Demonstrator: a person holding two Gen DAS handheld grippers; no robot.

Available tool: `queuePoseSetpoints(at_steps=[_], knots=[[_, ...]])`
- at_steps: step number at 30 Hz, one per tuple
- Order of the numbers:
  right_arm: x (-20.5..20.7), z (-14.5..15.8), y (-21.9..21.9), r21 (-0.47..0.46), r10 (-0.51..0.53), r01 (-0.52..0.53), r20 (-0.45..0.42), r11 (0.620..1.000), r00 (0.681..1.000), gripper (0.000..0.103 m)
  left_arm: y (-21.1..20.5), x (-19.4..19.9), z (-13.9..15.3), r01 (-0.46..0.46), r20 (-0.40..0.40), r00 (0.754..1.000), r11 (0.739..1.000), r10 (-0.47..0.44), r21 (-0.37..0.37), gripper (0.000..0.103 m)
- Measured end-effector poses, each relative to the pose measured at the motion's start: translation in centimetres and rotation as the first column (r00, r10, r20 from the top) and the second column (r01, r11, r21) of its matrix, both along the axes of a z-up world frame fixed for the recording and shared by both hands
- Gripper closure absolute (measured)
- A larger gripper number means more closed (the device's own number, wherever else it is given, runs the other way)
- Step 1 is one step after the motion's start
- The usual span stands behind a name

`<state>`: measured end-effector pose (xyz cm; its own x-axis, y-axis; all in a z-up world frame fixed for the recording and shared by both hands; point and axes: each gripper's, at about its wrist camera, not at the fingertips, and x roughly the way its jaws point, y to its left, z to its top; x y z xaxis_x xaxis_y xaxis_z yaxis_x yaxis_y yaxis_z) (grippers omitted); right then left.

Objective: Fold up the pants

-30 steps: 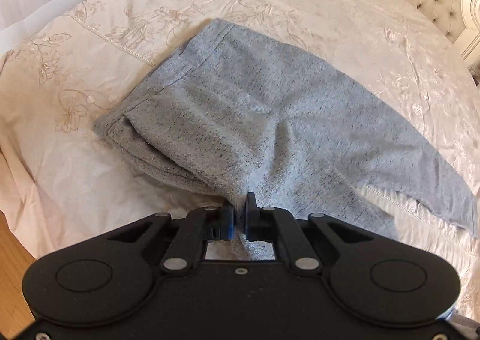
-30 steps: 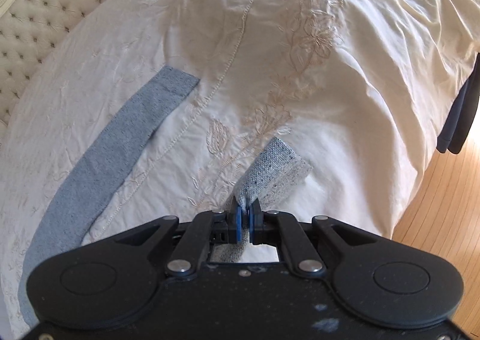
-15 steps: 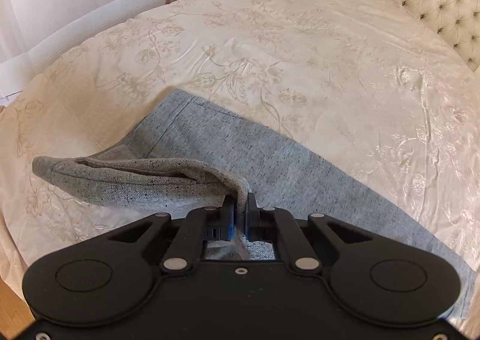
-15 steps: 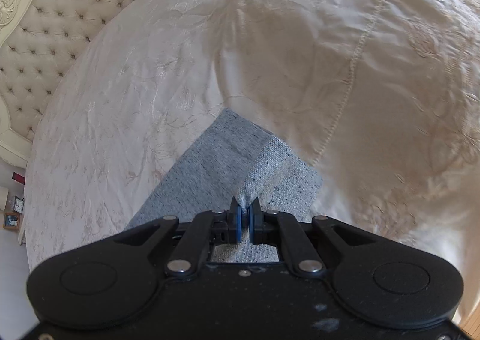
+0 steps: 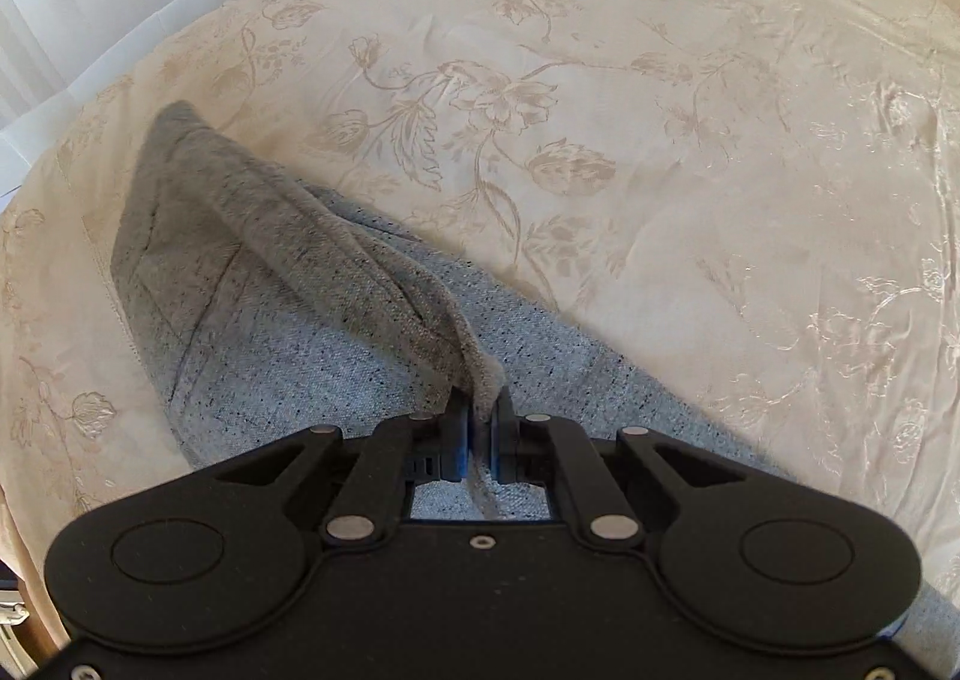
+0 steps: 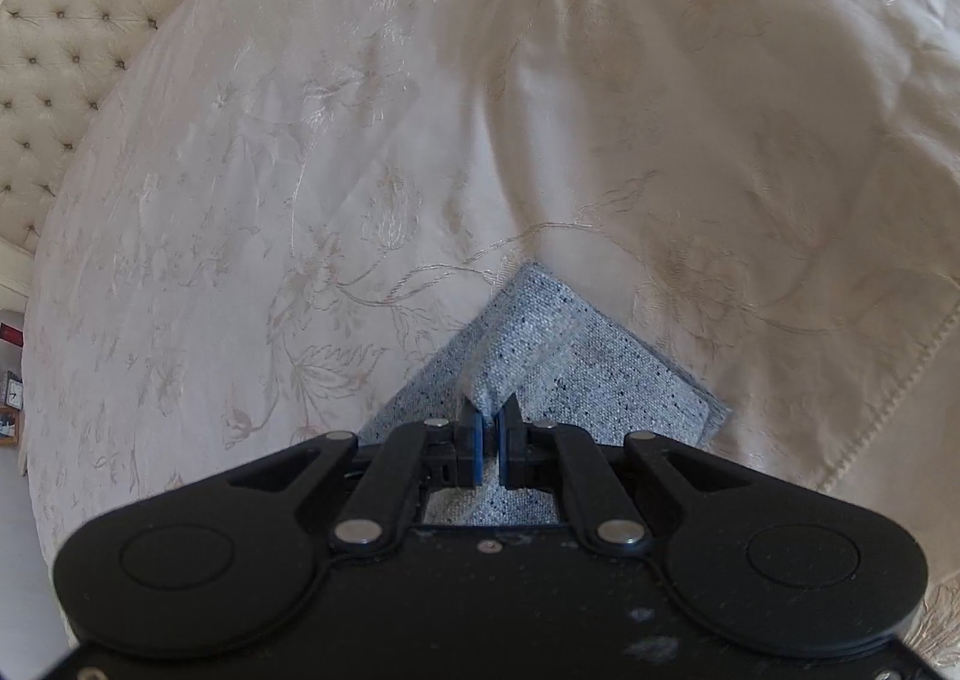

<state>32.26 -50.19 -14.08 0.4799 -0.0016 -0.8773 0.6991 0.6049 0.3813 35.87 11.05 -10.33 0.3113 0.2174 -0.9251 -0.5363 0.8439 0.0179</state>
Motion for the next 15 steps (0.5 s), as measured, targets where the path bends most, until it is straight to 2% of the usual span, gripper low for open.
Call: queuePoseSetpoints(at_steps=[12,15], knots=[[5.2,-4.0,0.0,-0.004,0.039,-0.04,-0.091,0.999,0.995,0.096,-1.4,5.4,-5.5,-0.038,-0.115,0.993,0.999,0.04,0.023,0.094],[5.9,-4.5,0.0,0.004,0.072,-0.072,-0.079,0.997,0.994,0.087,-1.4,6.2,-6.5,-0.041,-0.14,0.989,0.999,0.045,0.028,0.094]])
